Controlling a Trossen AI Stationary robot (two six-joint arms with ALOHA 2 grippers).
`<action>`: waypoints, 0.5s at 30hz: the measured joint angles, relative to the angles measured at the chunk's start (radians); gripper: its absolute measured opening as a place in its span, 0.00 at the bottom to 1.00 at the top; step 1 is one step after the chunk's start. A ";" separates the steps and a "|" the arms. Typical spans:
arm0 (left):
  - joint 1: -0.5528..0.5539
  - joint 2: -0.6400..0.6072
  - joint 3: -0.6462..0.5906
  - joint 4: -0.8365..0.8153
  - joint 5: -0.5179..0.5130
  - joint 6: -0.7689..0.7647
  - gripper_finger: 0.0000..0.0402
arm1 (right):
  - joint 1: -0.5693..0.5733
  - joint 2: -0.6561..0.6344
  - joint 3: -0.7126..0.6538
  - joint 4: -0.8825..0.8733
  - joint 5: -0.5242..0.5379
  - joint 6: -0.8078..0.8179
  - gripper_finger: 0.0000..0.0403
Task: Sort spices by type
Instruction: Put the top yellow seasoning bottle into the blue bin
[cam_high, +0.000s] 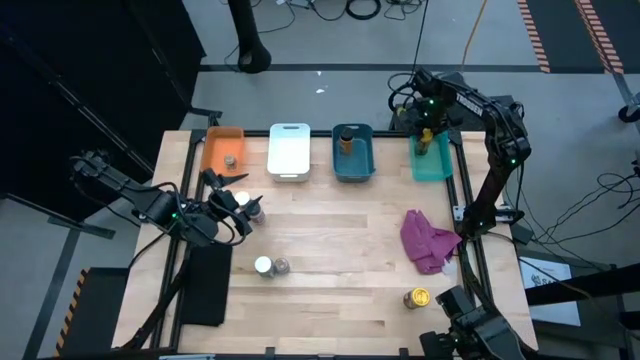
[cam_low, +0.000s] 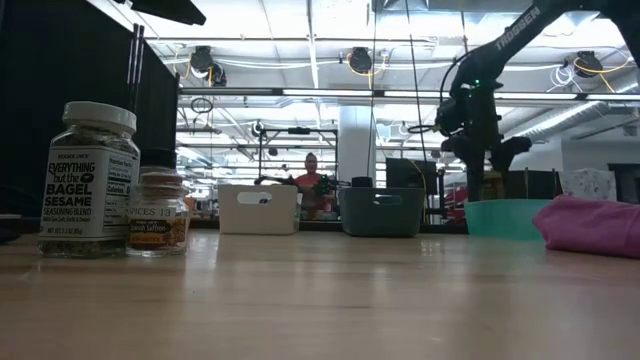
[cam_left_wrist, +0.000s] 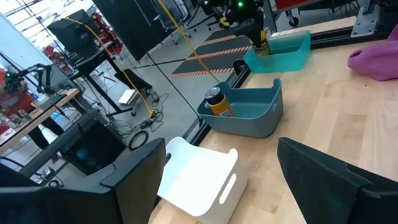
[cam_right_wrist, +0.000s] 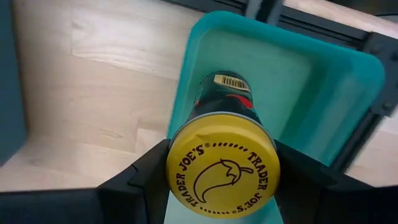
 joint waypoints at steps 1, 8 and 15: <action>0.000 0.000 0.000 0.000 0.000 0.001 0.78 | 0.000 0.000 -0.004 0.006 0.000 -0.003 0.50; 0.000 0.000 0.000 0.000 0.000 0.004 0.78 | 0.000 0.000 -0.010 0.035 0.001 -0.006 0.51; 0.000 0.000 0.000 0.000 0.000 0.004 0.78 | 0.000 0.000 -0.010 0.040 0.007 -0.006 0.54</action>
